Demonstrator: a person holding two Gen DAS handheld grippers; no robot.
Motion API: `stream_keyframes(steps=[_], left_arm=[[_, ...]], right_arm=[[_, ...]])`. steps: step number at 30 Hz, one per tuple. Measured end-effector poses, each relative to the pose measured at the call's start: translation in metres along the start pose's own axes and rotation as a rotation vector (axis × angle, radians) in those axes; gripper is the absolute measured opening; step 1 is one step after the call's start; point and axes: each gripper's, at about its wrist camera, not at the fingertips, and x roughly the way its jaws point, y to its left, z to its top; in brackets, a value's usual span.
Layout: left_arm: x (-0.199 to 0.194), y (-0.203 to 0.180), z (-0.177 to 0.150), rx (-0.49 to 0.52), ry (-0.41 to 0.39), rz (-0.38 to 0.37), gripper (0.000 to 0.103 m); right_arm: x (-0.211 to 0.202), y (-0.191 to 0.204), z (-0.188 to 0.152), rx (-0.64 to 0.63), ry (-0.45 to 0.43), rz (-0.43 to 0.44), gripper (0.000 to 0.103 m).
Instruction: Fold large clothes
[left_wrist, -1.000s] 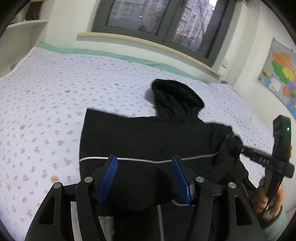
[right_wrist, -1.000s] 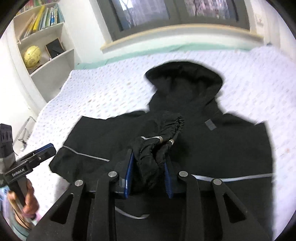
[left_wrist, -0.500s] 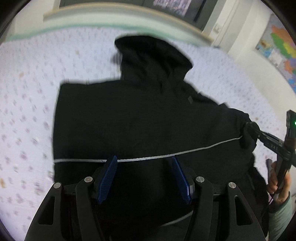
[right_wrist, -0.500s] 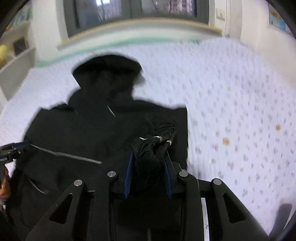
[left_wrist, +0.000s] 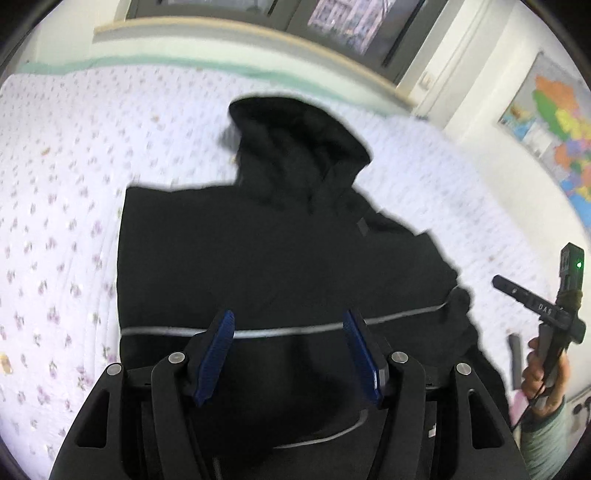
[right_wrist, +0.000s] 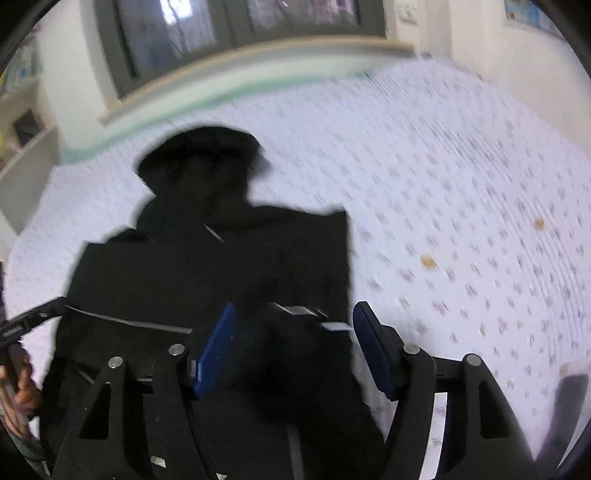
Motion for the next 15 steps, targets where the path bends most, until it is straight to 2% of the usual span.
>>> stream_keyframes(steps=[2, 4, 7, 10, 13, 15], left_arm=[[-0.003, -0.01, 0.008, 0.0, -0.008, -0.021, 0.063], [0.004, -0.016, 0.01, 0.013, 0.01, 0.003, 0.064], [0.036, -0.009, 0.006, -0.013, 0.089, 0.046, 0.067], [0.064, 0.011, -0.006, -0.04, 0.145, 0.061, 0.066], [0.07, 0.013, -0.014, -0.025, 0.135, 0.064, 0.066], [0.073, 0.007, -0.017, 0.008, 0.137, 0.107, 0.066]], right_arm=[[0.007, 0.029, 0.007, -0.058, 0.015, 0.052, 0.077], [0.027, 0.05, 0.005, -0.112, 0.057, 0.066, 0.082], [0.079, 0.072, -0.009, -0.16, 0.168, 0.042, 0.082], [0.126, 0.07, -0.034, -0.192, 0.261, -0.016, 0.081], [0.13, 0.068, -0.049, -0.248, 0.203, -0.016, 0.082], [0.129, 0.067, -0.051, -0.245, 0.194, -0.023, 0.082]])
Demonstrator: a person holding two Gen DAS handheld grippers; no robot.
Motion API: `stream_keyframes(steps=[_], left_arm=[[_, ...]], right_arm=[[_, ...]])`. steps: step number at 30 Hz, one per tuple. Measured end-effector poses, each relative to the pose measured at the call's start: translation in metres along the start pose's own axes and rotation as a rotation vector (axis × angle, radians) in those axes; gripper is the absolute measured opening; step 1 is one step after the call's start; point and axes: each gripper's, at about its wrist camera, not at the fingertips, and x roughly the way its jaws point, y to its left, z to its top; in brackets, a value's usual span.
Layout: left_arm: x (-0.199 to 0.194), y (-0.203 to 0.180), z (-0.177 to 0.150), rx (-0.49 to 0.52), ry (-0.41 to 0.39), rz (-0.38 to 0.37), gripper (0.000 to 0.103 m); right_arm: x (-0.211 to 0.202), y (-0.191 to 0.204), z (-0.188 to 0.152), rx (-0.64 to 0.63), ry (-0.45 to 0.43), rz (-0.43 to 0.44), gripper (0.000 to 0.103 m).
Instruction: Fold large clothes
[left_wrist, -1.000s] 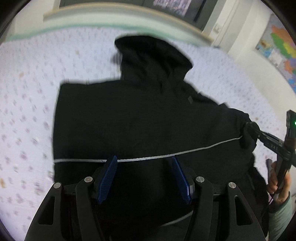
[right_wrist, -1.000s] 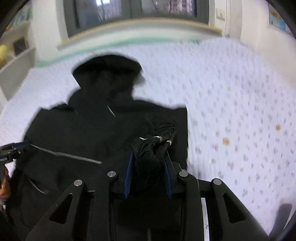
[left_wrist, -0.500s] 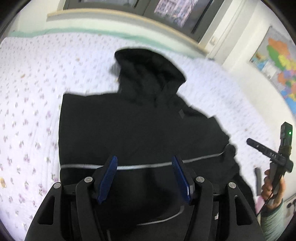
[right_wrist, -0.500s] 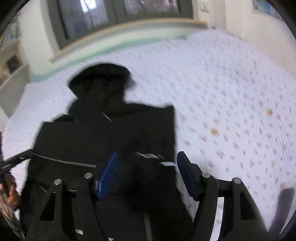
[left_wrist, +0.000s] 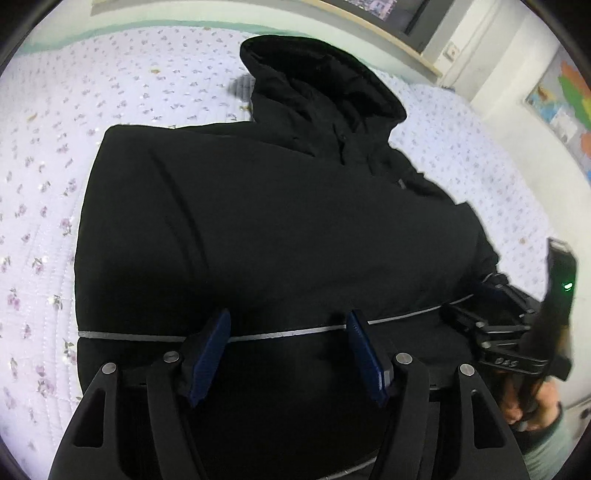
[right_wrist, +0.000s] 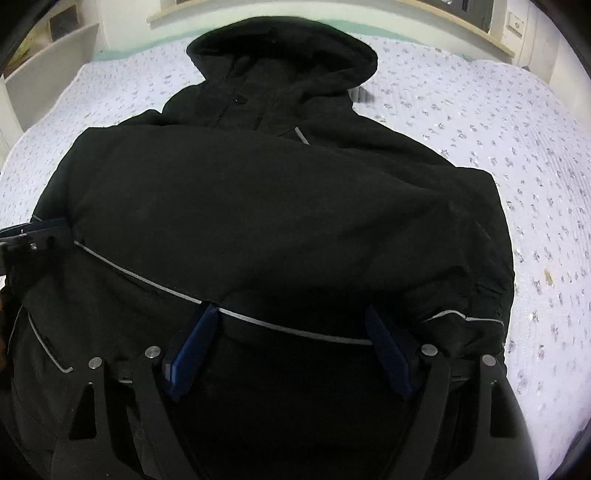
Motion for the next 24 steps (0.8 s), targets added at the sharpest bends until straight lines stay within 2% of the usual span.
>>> stream_keyframes(steps=[4, 8, 10, 12, 15, 19, 24], left_arm=[[-0.01, -0.022, -0.001, 0.083, -0.006, 0.092, 0.066], [-0.051, -0.036, 0.002, 0.103, -0.08, -0.005, 0.068], [-0.059, -0.037, -0.001, 0.097, -0.075, -0.017, 0.07], [-0.052, -0.032, -0.012, 0.087, -0.035, -0.072, 0.07], [-0.021, -0.024, -0.027, 0.073, 0.018, 0.019, 0.07], [-0.016, -0.031, -0.03, 0.104, 0.001, 0.057, 0.07], [-0.02, -0.029, -0.039, 0.151, -0.05, 0.038, 0.07]], right_arm=[[-0.013, -0.001, 0.003, 0.007, 0.015, 0.028, 0.082], [-0.051, -0.006, -0.006, 0.006, -0.031, 0.096, 0.083], [-0.06, -0.007, -0.017, -0.031, -0.042, 0.088, 0.083], [-0.056, -0.006, -0.03, -0.083, -0.03, 0.023, 0.083], [-0.041, -0.011, -0.041, -0.068, -0.013, 0.053, 0.083], [-0.038, -0.016, -0.052, -0.068, -0.039, 0.064, 0.085], [-0.039, -0.02, -0.063, -0.055, -0.095, 0.082, 0.086]])
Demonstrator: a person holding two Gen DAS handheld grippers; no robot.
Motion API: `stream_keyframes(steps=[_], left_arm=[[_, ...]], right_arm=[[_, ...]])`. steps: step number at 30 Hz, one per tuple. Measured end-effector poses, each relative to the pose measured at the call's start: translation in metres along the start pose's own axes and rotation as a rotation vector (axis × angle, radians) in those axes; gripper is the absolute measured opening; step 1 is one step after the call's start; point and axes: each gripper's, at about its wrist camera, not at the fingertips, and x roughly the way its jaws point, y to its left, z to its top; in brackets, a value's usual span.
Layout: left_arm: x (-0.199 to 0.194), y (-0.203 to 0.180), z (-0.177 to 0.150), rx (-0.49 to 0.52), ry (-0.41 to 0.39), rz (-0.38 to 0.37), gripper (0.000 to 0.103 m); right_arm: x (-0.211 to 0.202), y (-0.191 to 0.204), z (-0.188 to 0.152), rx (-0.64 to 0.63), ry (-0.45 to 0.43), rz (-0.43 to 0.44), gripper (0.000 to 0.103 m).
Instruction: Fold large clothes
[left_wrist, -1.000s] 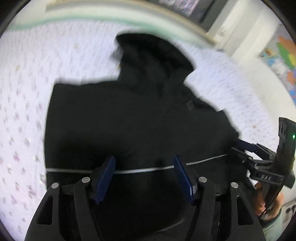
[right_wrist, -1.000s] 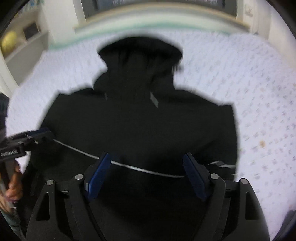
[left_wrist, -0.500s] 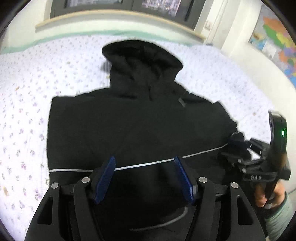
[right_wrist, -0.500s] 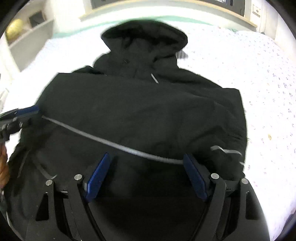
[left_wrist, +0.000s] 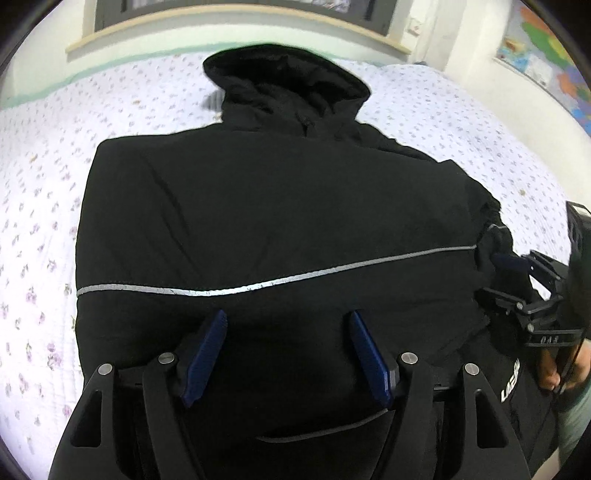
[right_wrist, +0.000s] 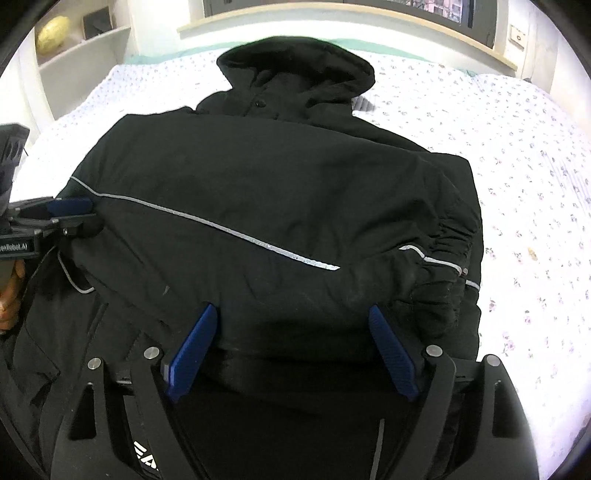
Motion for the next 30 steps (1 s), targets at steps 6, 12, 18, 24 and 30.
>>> stream_keyframes(steps=[6, 12, 18, 24, 30], left_arm=[[-0.005, 0.006, 0.006, -0.032, 0.035, -0.015, 0.07], [-0.043, 0.017, 0.041, -0.115, 0.067, -0.103, 0.07], [-0.091, 0.028, 0.112, -0.155, 0.037, -0.102, 0.07], [-0.133, 0.03, 0.183, -0.156, -0.051, -0.112, 0.071], [-0.125, 0.038, 0.244, -0.148, -0.073, -0.064, 0.071]], right_arm=[[-0.01, -0.002, 0.011, -0.015, 0.068, 0.019, 0.086], [-0.047, -0.007, 0.057, -0.025, 0.141, 0.028, 0.086], [-0.086, -0.012, 0.125, 0.044, 0.113, 0.009, 0.086], [-0.107, -0.034, 0.199, 0.158, 0.009, 0.006, 0.085], [-0.102, -0.071, 0.257, 0.307, -0.071, 0.031, 0.078]])
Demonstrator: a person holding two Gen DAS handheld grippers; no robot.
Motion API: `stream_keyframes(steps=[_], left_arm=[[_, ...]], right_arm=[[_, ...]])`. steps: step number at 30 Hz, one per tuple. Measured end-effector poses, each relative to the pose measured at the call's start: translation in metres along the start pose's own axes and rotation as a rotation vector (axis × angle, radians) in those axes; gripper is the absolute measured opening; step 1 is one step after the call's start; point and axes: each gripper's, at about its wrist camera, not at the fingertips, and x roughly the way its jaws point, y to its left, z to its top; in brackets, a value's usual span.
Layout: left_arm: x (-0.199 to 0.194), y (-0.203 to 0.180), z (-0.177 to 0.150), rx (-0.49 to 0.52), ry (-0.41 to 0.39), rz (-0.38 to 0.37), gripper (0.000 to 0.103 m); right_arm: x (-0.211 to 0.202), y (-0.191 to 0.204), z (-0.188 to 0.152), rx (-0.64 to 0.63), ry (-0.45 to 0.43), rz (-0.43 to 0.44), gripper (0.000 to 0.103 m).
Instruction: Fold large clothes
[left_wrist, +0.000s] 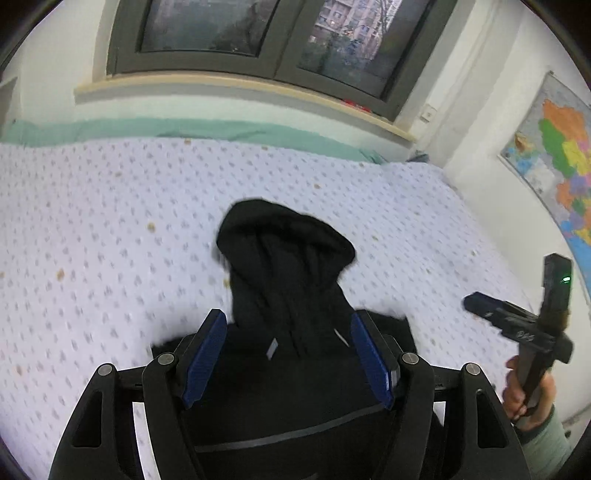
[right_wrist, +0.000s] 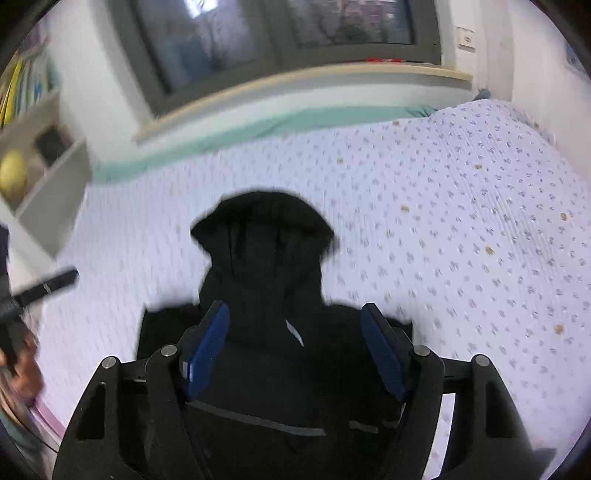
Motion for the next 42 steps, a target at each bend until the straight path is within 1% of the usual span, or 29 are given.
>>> stream_keyframes(steps=[2, 4, 7, 8, 10, 12, 16, 19, 21, 22, 23, 25, 26, 27, 28, 29, 30, 31, 32, 34, 35, 37, 38, 39, 41, 42], left_arm=[[0.019, 0.004, 0.017, -0.009, 0.009, 0.015, 0.071], [0.049, 0.011, 0.032, -0.011, 0.029, 0.049, 0.071], [0.108, 0.029, 0.05, -0.039, 0.087, 0.091, 0.071], [0.129, 0.038, 0.055, -0.051, 0.103, 0.117, 0.071], [0.16, 0.049, 0.06, -0.07, 0.121, 0.145, 0.071], [0.191, 0.059, 0.065, -0.087, 0.14, 0.147, 0.071], [0.238, 0.072, 0.068, -0.089, 0.16, 0.164, 0.071], [0.272, 0.084, 0.066, -0.111, 0.18, 0.184, 0.071], [0.285, 0.09, 0.064, -0.125, 0.189, 0.19, 0.071], [0.29, 0.093, 0.064, -0.13, 0.194, 0.197, 0.071], [0.295, 0.095, 0.064, -0.134, 0.193, 0.202, 0.069], [0.298, 0.102, 0.064, -0.14, 0.182, 0.205, 0.037], [0.297, 0.11, 0.064, -0.166, 0.182, 0.19, 0.018], [0.292, 0.118, 0.065, -0.196, 0.169, 0.18, 0.017], [0.283, 0.126, 0.065, -0.231, 0.144, 0.164, 0.017], [0.271, 0.136, 0.064, -0.276, 0.122, 0.124, 0.017], [0.254, 0.147, 0.06, -0.327, 0.095, 0.044, 0.018], [0.247, 0.15, 0.057, -0.341, 0.086, 0.008, 0.02], [0.239, 0.15, 0.052, -0.337, 0.077, -0.012, 0.021], [0.245, 0.148, 0.042, -0.294, 0.107, 0.04, 0.021], [0.258, 0.152, 0.036, -0.298, 0.147, 0.051, 0.021], [0.291, 0.165, 0.022, -0.314, 0.246, 0.079, 0.022], [0.302, 0.17, 0.015, -0.325, 0.265, 0.072, 0.023], [0.303, 0.171, 0.013, -0.323, 0.253, 0.065, 0.023], [0.296, 0.167, 0.017, -0.298, 0.241, 0.066, 0.024], [0.292, 0.164, 0.018, -0.276, 0.237, 0.073, 0.027]], right_arm=[[0.02, -0.007, 0.02, 0.019, 0.019, -0.007, 0.078], [0.048, -0.013, 0.036, 0.027, 0.049, 0.002, 0.078], [0.092, -0.021, 0.048, -0.001, 0.093, -0.046, 0.078], [0.111, -0.023, 0.052, -0.016, 0.109, -0.059, 0.078], [0.144, -0.028, 0.055, -0.034, 0.144, -0.06, 0.078], [0.18, -0.036, 0.059, -0.041, 0.18, -0.064, 0.078], [0.23, -0.05, 0.062, -0.033, 0.226, -0.063, 0.078], [0.263, -0.057, 0.063, -0.013, 0.257, -0.049, 0.077], [0.282, -0.057, 0.062, -0.001, 0.276, -0.022, 0.075], [0.292, -0.056, 0.06, 0.001, 0.288, -0.001, 0.065], [0.299, -0.053, 0.059, -0.005, 0.297, 0.009, 0.046], [0.303, -0.049, 0.059, -0.036, 0.289, -0.039, 0.022], [0.298, -0.051, 0.06, -0.042, 0.266, -0.053, 0.013], [0.286, -0.058, 0.063, -0.023, 0.23, -0.048, 0.009], [0.273, -0.065, 0.066, 0.002, 0.2, -0.032, 0.009], [0.261, -0.071, 0.066, 0.023, 0.175, -0.009, 0.009], [0.25, -0.075, 0.066, 0.023, 0.152, 0.008, 0.009], [0.244, -0.074, 0.063, 0.007, 0.139, 0.011, 0.009], [0.24, -0.072, 0.058, -0.022, 0.132, 0.007, 0.009], [0.25, -0.068, 0.046, -0.062, 0.153, -0.027, 0.009], [0.261, -0.071, 0.039, -0.057, 0.179, -0.036, 0.009], [0.295, -0.083, 0.025, -0.021, 0.266, -0.023, 0.009], [0.306, -0.086, 0.022, -0.014, 0.291, -0.012, 0.009], [0.314, -0.088, 0.018, -0.011, 0.313, 0.001, 0.009], [0.313, -0.089, 0.019, -0.017, 0.314, 0.019, 0.012], [0.309, -0.089, 0.021, -0.022, 0.314, 0.031, 0.015]])
